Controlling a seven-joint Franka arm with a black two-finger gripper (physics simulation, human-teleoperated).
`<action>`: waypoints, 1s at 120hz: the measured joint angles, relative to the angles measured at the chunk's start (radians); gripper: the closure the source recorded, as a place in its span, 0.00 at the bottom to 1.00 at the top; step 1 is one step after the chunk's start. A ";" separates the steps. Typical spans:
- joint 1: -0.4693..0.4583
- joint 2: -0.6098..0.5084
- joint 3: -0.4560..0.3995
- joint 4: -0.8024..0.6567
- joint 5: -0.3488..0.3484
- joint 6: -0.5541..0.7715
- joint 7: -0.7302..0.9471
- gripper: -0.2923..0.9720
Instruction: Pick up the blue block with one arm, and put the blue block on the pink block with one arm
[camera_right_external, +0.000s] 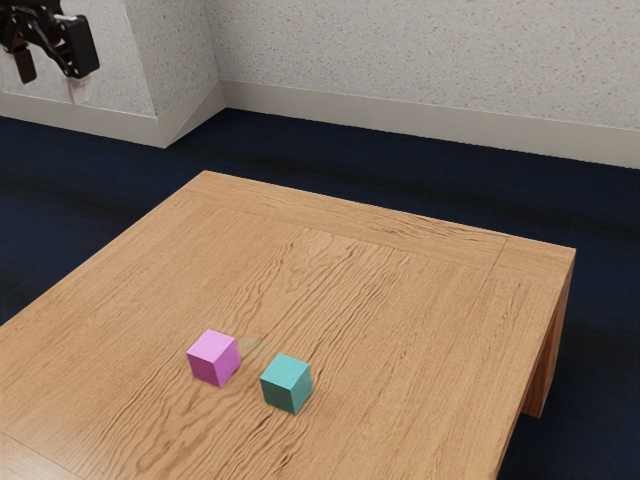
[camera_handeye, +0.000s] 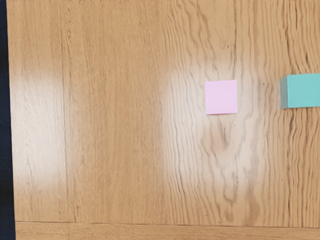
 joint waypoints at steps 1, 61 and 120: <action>0.000 0.000 0.000 0.000 0.000 0.000 0.000 0.23; -0.003 0.055 -0.113 -0.010 -0.105 -0.015 -0.036 0.23; -0.037 0.040 -0.182 -0.615 -0.179 0.469 -0.169 0.23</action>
